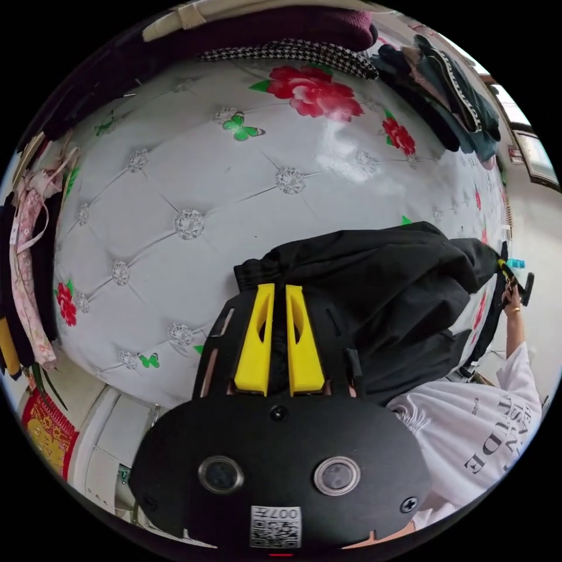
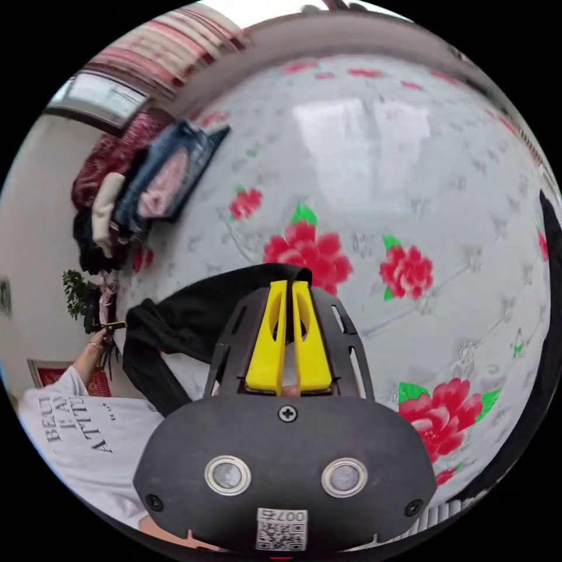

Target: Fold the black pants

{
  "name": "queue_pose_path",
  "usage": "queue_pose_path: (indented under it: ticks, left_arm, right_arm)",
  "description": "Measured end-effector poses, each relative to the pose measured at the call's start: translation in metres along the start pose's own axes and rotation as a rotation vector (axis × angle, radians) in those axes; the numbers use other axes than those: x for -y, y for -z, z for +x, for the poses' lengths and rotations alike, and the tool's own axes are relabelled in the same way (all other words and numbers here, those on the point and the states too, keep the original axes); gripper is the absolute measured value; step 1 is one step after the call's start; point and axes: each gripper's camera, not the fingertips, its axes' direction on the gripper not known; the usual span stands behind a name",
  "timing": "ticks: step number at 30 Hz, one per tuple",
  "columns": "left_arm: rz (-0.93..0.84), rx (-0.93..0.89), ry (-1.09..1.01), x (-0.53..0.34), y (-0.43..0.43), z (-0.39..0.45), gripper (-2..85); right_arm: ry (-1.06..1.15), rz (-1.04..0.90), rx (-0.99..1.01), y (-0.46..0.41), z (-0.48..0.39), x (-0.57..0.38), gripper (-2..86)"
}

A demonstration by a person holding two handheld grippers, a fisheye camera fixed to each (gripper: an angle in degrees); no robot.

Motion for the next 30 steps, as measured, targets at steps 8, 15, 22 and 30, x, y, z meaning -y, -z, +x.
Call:
queue_pose_path:
  ticks: [8,15,22,30]
  left_arm:
    - [0.237,-0.161,-0.017,-0.033,0.029,-0.013,0.8]
    - [0.376,-0.163,-0.019,-0.043,0.06,-0.025,4.6]
    - [0.246,-0.118,-0.05,0.01,0.037,-0.021,7.1]
    - [0.132,0.098,-0.07,0.039,0.006,0.005,4.2]
  right_arm:
    - [0.048,0.355,-0.138,0.158,-0.023,-0.067,2.1]
    - [-0.212,0.237,-0.055,0.13,0.051,-0.111,4.9]
    - [-0.261,0.03,-0.092,0.072,0.107,-0.109,6.9]
    - [-0.208,-0.011,-0.118,0.036,0.119,-0.077,4.2]
